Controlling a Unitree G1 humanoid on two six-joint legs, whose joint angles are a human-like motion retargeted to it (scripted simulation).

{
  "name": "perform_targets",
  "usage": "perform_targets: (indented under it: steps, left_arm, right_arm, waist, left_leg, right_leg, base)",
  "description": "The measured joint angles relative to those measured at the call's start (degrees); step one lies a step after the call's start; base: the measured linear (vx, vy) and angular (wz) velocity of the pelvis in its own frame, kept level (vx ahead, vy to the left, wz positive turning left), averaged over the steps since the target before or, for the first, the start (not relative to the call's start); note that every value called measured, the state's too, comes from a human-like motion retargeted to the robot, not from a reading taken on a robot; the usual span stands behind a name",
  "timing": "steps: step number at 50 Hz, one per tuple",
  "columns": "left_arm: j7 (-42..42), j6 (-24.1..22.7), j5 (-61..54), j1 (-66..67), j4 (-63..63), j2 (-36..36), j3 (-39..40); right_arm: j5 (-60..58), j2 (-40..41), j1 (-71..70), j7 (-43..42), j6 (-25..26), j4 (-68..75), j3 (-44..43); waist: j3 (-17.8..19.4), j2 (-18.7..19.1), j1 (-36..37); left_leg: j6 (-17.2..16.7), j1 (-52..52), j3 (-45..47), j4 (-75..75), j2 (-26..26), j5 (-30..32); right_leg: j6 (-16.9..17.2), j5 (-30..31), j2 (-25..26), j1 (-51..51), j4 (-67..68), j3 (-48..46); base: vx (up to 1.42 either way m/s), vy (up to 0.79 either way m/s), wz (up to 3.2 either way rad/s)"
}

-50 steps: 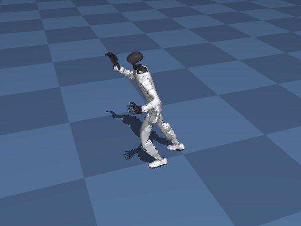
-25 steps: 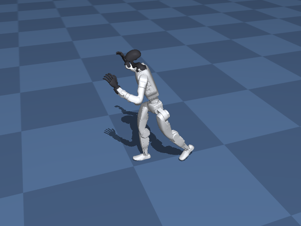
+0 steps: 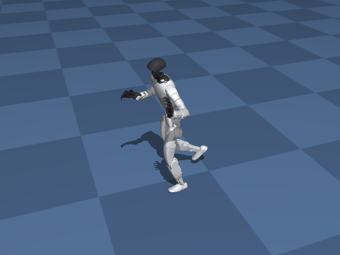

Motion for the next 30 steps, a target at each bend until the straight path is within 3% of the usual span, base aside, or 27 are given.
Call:
perform_targets:
  steps: [3, 5, 7, 10, 13, 15, 17, 19, 21, 23, 26, 30]
  left_arm:
    - [3.8, 6.2, 5.2, -12.7, -2.2, 10.8, -1.1]
    - [5.0, 8.3, 8.4, -19.3, -3.9, 15.8, -4.6]
    - [3.4, 8.9, 11.8, -24.7, -5.7, 17.2, -10.3]
    - [-0.9, 8.9, 15.5, -32.0, -8.4, 14.5, -21.9]
    - [-2.9, 10.1, 17.5, -37.4, -9.3, 8.8, -35.4]
    - [-4.6, 10.8, 19.8, -39.9, -8.3, 3.7, -44.0]
    - [-7.3, 10.4, 23.0, -40.2, -6.7, -1.9, -48.8]
    - [-9.5, 10.3, 26.2, -36.4, -6.6, -5.8, -47.9]
    - [-10.9, 10.8, 28.3, -28.8, -7.8, -8.1, -43.0]
    - [-11.4, 10.6, 27.2, -19.8, -8.9, -9.9, -37.1]
    - [-11.3, 9.3, 22.8, -7.3, -7.7, -10.2, -28.1]
    - [-9.8, 7.0, 16.4, 7.7, -1.8, -6.5, -15.7]
  right_arm:
    - [2.2, -5.3, 9.8, 1.6, 0.7, -0.3, -3.9]
    - [3.9, -7.1, 16.6, 0.6, 0.6, -0.2, -10.4]
    - [5.4, -6.4, 22.0, -1.4, 0.5, 0.9, -19.3]
    - [6.8, -4.5, 25.1, -5.9, 1.5, 3.1, -33.5]
    - [7.9, -7.3, 20.1, -13.5, 3.5, 5.0, -43.3]
    - [7.5, -11.7, 14.6, -18.3, 4.0, 5.8, -47.0]
    - [6.8, -18.5, 7.9, -21.8, 3.5, 6.4, -49.1]
    - [5.7, -25.5, 0.4, -23.9, 3.5, 6.5, -49.9]
    - [4.5, -30.7, -7.9, -25.5, 3.8, 6.3, -48.6]
    - [3.8, -32.9, -14.2, -26.9, 3.6, 5.2, -45.5]
    - [3.0, -30.6, -17.2, -25.0, 3.1, 2.4, -39.5]
    - [3.5, -19.2, -12.9, -17.1, 2.8, -3.2, -30.3]
  waist:
    - [0.2, 0.3, -8.9]
    - [-1.5, 2.7, -16.3]
    - [-3.5, 6.5, -23.2]
    - [-5.5, 10.8, -31.0]
    - [-4.8, 8.9, -36.1]
    - [-3.9, 6.1, -36.5]
    - [-3.0, 3.4, -34.2]
    - [-1.8, 2.4, -30.5]
    - [-0.6, 2.8, -25.3]
    - [-0.2, 2.2, -19.1]
    - [-2.3, -1.0, -9.3]
    - [-6.6, -5.9, 1.4]
  left_leg:
    - [-1.6, 0.9, -2.4, 5.6, -0.9, -5.9]
    - [-4.6, 3.9, -4.5, 1.7, -0.2, -4.3]
    - [-7.5, 7.1, -7.1, -4.2, 1.7, 2.3]
    - [-10.7, 11.9, -10.9, -12.1, 4.1, 17.1]
    - [-11.4, 19.2, -14.8, -15.1, 2.6, 28.0]
    - [-9.9, 22.5, -15.9, -10.3, 1.0, 28.9]
    - [-7.8, 19.8, -14.3, 6.0, -0.3, 22.6]
    - [-6.2, 14.3, -11.3, 24.7, 1.5, 15.9]
    - [-4.8, 8.1, -9.3, 39.6, 4.4, 11.0]
    - [-3.5, 2.1, -7.4, 48.0, 5.4, 7.4]
    - [-1.4, -6.5, -1.5, 45.9, 4.1, 4.3]
    - [-1.2, -11.1, 9.0, 19.7, 1.4, 7.0]
  right_leg:
    - [1.0, -4.7, -1.8, -12.8, 14.9, -0.2]
    - [1.1, -6.7, -0.1, -19.9, 14.0, -1.4]
    - [0.2, -6.5, 2.3, -24.0, 3.4, -4.5]
    - [0.0, -1.6, 4.2, -23.9, -24.3, -10.6]
    - [3.8, -0.5, 2.9, -18.5, -50.2, -13.1]
    - [5.6, -2.1, 1.3, -16.0, -56.4, -13.0]
    - [4.7, -0.7, -0.8, -13.8, -54.5, -13.6]
    - [1.6, -1.0, -1.2, -13.1, -47.7, -13.2]
    - [-0.7, -7.0, 0.3, -14.3, -37.5, -10.9]
    - [-0.7, -12.3, 1.3, -14.5, -30.6, -8.3]
    - [1.7, -11.4, 0.9, -9.9, -34.6, -5.2]
    - [6.8, 2.7, -1.0, -1.8, -47.9, -0.6]
  base:
    - [1.15, 0.1, 1.28]
    - [1.2, 0.0, 1.28]
    - [1.21, -0.09, 1.26]
    - [1.26, -0.25, 1.22]
    - [1.35, -0.42, 1.06]
    - [1.34, -0.47, 0.26]
    - [1.27, -0.42, -0.36]
    - [1.2, -0.36, -0.75]
    - [1.19, -0.31, -1.2]
    - [1.22, -0.25, -1.38]
    - [1.26, -0.14, -1.23]
    - [1.31, 0.05, -1.14]
